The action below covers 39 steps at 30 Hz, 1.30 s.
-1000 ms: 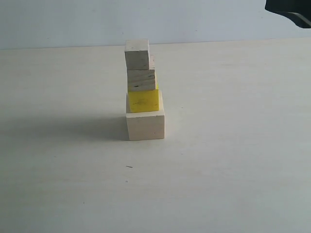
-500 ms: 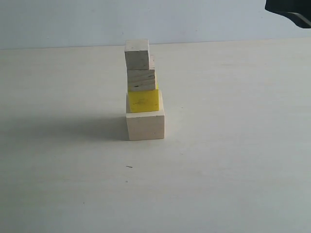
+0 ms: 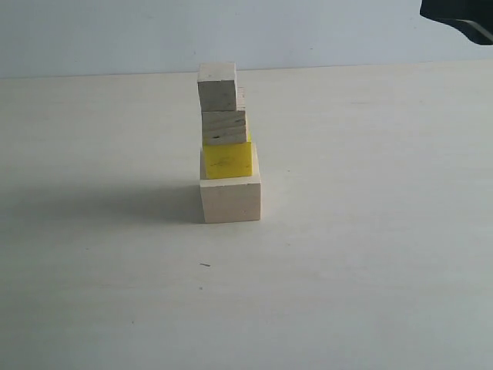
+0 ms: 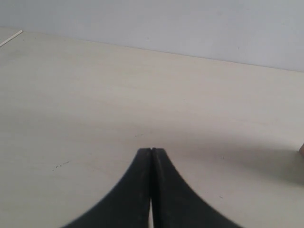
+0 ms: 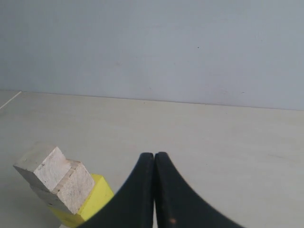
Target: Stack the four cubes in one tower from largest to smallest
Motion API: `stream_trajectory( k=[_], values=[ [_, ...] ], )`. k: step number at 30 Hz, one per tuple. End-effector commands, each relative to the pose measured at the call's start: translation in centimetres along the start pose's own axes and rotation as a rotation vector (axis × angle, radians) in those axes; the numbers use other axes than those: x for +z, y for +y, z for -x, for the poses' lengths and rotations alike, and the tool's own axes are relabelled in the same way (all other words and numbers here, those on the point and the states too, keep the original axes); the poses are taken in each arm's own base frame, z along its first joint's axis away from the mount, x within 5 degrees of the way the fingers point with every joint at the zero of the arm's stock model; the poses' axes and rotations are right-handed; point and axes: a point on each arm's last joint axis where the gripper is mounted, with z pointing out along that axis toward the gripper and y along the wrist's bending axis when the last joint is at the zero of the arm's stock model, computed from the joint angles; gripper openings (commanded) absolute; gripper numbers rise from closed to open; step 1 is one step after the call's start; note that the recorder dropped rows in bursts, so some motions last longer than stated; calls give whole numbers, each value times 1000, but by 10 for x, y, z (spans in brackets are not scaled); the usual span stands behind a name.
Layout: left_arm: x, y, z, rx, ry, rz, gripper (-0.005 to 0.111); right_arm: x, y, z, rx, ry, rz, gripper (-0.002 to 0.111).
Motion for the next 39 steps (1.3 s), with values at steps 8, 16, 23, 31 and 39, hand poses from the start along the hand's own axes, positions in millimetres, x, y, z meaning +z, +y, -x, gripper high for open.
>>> stream_trajectory(
  k=[8,16,23,31,39],
  values=[
    [0,0,0,7,-10,1,0,-26,3,12,-81,-110,-79,0],
    [0,0,0,7,-10,1,0,-115,15,1,-137,-415,-280,0],
    [0,0,0,7,-10,1,0,-155,25,-21,-173,-563,-317,0],
    [0,0,0,7,-10,1,0,-150,28,-33,-180,-526,-262,0],
    [0,0,0,7,-10,1,0,-141,13,-52,-31,-541,-310,0]
  ],
)
